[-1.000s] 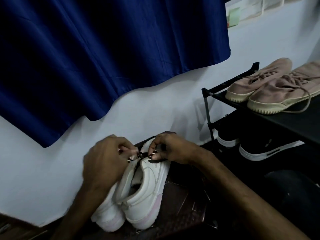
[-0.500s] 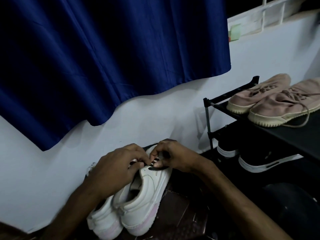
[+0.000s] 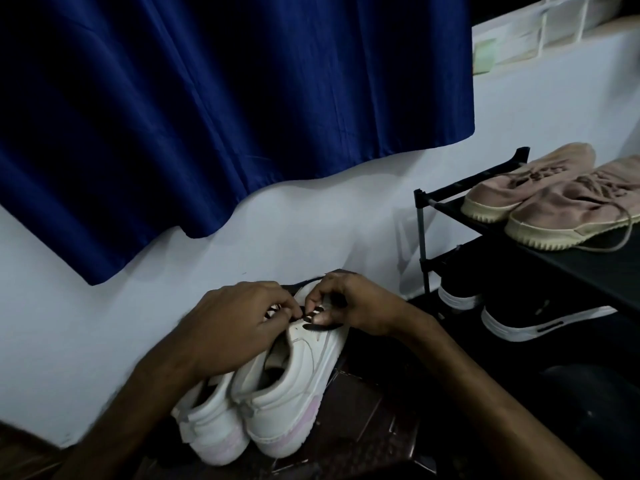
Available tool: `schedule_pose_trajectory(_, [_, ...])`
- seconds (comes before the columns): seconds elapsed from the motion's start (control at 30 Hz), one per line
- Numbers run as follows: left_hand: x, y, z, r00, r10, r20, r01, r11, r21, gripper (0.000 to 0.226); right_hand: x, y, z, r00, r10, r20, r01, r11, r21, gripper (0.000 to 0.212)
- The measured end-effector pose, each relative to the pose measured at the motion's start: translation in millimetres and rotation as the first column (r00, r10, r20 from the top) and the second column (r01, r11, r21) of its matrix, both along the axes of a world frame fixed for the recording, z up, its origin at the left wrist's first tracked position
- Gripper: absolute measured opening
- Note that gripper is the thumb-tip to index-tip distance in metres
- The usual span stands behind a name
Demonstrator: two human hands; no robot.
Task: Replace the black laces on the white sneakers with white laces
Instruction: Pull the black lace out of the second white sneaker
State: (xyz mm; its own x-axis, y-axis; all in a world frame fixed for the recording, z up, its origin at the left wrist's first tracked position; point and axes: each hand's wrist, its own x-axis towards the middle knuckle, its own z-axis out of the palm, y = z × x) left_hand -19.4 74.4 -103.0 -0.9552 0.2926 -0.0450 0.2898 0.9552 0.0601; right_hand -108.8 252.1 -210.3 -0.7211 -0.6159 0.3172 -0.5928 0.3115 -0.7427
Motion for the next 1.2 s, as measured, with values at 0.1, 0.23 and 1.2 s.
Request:
schedule_pose_trajectory(0.1, [0, -10, 1, 0.999, -0.016, 0.042, 0.017, 0.999, -0.029, 0.025, -2, 1, -1, 1.0, 0.019, 0.019, -0.019, 1.0, -0.005, 0.016])
schedule_pose_trajectory(0.23, [-6, -9, -9, 0.997, -0.074, -0.036, 0.068, 0.987, -0.148, 0.025, -4, 2, -3, 0.999, 0.025, 0.045, -0.024, 1.0, -0.018, 0.016])
schedule_pose_trajectory(1.2, [-18, 1, -16, 0.995, -0.069, -0.074, 0.056, 0.985, -0.163, 0.011, -6, -3, 6, 1.0, 0.006, 0.017, -0.009, 0.987, 0.158, 0.023])
